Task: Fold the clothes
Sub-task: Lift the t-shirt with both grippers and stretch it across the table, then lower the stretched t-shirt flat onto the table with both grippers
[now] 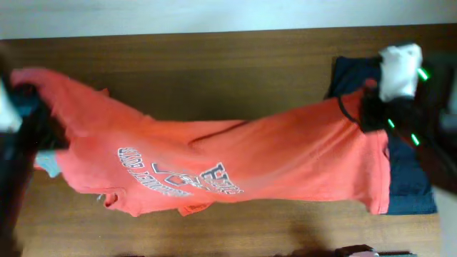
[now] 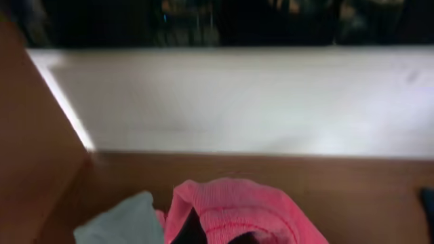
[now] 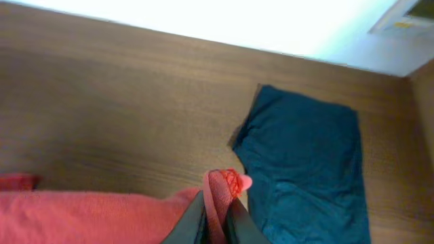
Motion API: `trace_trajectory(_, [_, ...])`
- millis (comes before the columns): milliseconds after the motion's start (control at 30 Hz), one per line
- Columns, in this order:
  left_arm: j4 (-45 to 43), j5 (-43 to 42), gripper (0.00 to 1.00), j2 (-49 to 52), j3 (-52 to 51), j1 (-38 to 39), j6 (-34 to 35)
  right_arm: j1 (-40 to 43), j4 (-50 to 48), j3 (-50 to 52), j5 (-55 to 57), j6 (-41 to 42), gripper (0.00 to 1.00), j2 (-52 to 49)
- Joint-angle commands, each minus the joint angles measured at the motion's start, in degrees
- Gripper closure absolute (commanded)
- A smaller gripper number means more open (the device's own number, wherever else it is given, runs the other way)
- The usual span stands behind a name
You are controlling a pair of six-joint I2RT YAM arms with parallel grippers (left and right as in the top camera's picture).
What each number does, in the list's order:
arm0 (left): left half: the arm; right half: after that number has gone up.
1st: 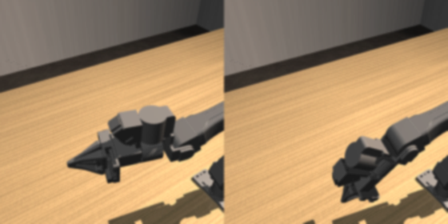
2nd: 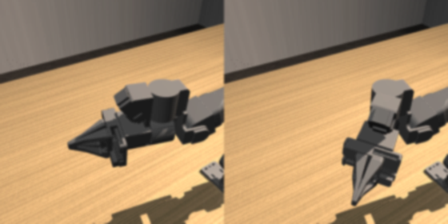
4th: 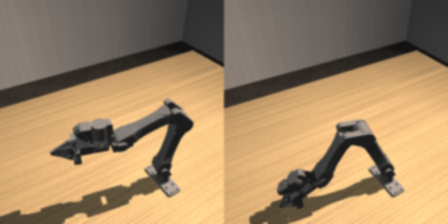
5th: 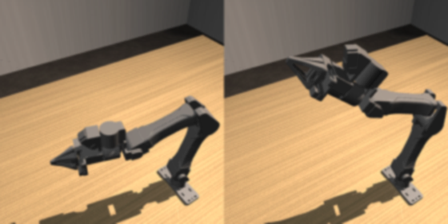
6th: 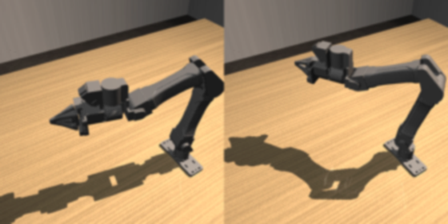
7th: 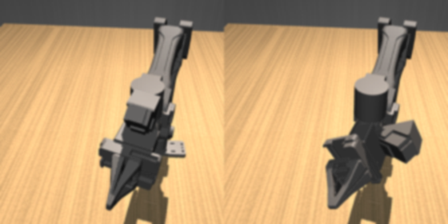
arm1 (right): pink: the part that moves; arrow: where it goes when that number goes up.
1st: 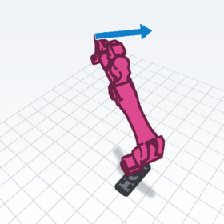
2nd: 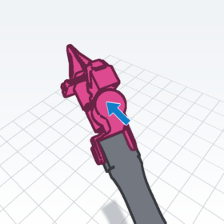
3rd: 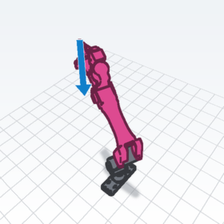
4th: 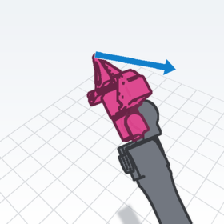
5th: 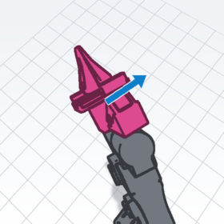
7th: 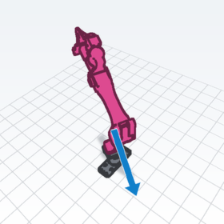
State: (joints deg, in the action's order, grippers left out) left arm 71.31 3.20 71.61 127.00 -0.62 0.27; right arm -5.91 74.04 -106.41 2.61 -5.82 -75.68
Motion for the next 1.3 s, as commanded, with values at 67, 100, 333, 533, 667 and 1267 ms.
trace_trajectory(67, [-5.6,-1.1,1.0,19.9,-1.4,-0.3,-0.4,0.4,-7.9,0.0,1.1,0.2,0.93,-16.7])
trace_trajectory(100, [-9.1,-1.4,1.0,23.3,-1.4,-0.3,-1.3,0.4,-11.3,-0.1,1.1,0.3,0.94,-19.3])
trace_trajectory(333, [-34.6,-2.4,1.0,34.2,7.1,-1.3,-4.9,0.4,-21.8,-11.9,8.5,2.0,0.89,-25.7])
trace_trajectory(533, [-20.9,-4.2,1.0,34.0,27.1,-2.9,-4.7,0.4,-12.5,-23.5,9.8,1.5,0.87,-25.7])
trace_trajectory(667, [-5.5,-10.9,1.0,34.0,31.0,-2.8,-4.7,0.4,-5.3,-21.9,9.9,1.6,0.85,-26.3])
trace_trajectory(1267, [23.7,-14.4,1.0,38.6,-19.4,-2.6,-8.7,0.4,0.5,18.5,9.9,1.8,0.85,-27.0])
